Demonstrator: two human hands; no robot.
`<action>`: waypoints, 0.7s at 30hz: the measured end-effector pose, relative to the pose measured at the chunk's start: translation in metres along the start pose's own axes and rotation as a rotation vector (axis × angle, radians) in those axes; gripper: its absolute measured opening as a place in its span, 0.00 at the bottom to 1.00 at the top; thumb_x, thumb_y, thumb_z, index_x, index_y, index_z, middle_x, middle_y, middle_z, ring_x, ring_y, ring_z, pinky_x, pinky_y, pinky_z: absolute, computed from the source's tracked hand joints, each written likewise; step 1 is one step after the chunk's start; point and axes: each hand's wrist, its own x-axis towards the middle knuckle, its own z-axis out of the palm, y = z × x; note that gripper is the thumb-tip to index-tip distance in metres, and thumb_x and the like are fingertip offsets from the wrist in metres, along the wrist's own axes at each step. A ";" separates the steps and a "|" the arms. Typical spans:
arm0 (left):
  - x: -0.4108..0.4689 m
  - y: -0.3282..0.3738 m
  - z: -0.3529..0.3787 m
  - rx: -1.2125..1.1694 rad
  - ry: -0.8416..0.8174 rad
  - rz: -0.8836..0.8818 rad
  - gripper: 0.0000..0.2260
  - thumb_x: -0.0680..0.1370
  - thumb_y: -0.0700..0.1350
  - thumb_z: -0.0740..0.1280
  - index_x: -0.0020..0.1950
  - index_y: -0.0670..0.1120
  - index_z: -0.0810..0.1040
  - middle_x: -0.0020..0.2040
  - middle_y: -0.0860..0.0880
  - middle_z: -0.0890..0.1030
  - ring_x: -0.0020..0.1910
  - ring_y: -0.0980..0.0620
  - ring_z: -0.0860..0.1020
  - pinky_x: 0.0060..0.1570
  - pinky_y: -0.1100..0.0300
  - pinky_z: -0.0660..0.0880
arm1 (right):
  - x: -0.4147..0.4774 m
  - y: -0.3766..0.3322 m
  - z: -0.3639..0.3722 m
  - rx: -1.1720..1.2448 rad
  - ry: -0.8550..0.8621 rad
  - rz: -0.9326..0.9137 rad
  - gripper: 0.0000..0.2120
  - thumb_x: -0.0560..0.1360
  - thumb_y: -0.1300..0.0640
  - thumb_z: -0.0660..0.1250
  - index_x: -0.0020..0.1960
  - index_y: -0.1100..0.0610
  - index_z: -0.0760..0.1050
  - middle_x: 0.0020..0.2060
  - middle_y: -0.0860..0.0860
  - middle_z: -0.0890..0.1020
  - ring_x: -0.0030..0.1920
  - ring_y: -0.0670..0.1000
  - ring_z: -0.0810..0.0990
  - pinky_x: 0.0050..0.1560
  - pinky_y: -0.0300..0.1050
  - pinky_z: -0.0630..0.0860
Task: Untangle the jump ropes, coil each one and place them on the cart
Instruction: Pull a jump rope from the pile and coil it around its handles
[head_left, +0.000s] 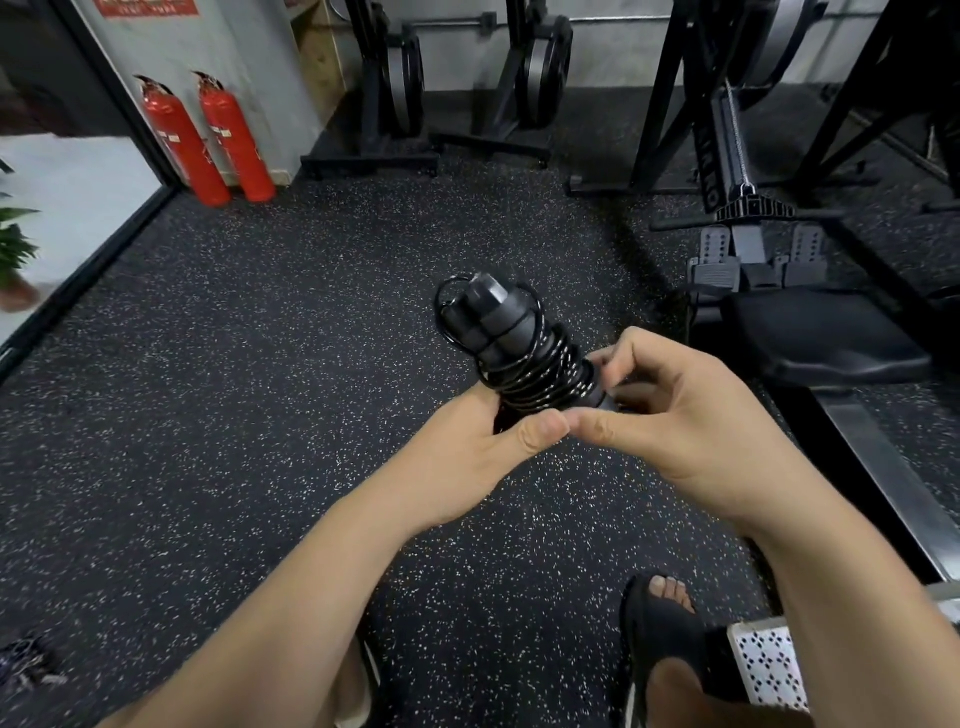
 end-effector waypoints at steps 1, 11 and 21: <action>0.000 0.001 0.000 -0.020 0.003 0.000 0.27 0.77 0.77 0.55 0.71 0.66 0.72 0.55 0.80 0.76 0.59 0.80 0.73 0.54 0.80 0.69 | 0.000 0.001 0.002 -0.016 0.000 0.015 0.21 0.68 0.51 0.84 0.43 0.60 0.73 0.50 0.49 0.88 0.48 0.52 0.88 0.53 0.53 0.85; 0.003 -0.004 0.007 0.065 0.109 0.004 0.37 0.77 0.80 0.51 0.75 0.58 0.70 0.66 0.59 0.82 0.63 0.59 0.81 0.64 0.53 0.78 | -0.005 -0.006 0.026 -0.269 0.109 0.086 0.29 0.70 0.48 0.82 0.67 0.37 0.74 0.46 0.43 0.87 0.44 0.45 0.86 0.49 0.52 0.83; -0.004 0.002 0.005 0.090 0.315 0.055 0.20 0.89 0.44 0.62 0.77 0.63 0.75 0.44 0.59 0.81 0.39 0.63 0.77 0.41 0.72 0.70 | -0.001 0.005 0.023 -0.088 0.350 0.126 0.17 0.72 0.50 0.82 0.56 0.42 0.80 0.50 0.39 0.88 0.50 0.42 0.86 0.56 0.54 0.83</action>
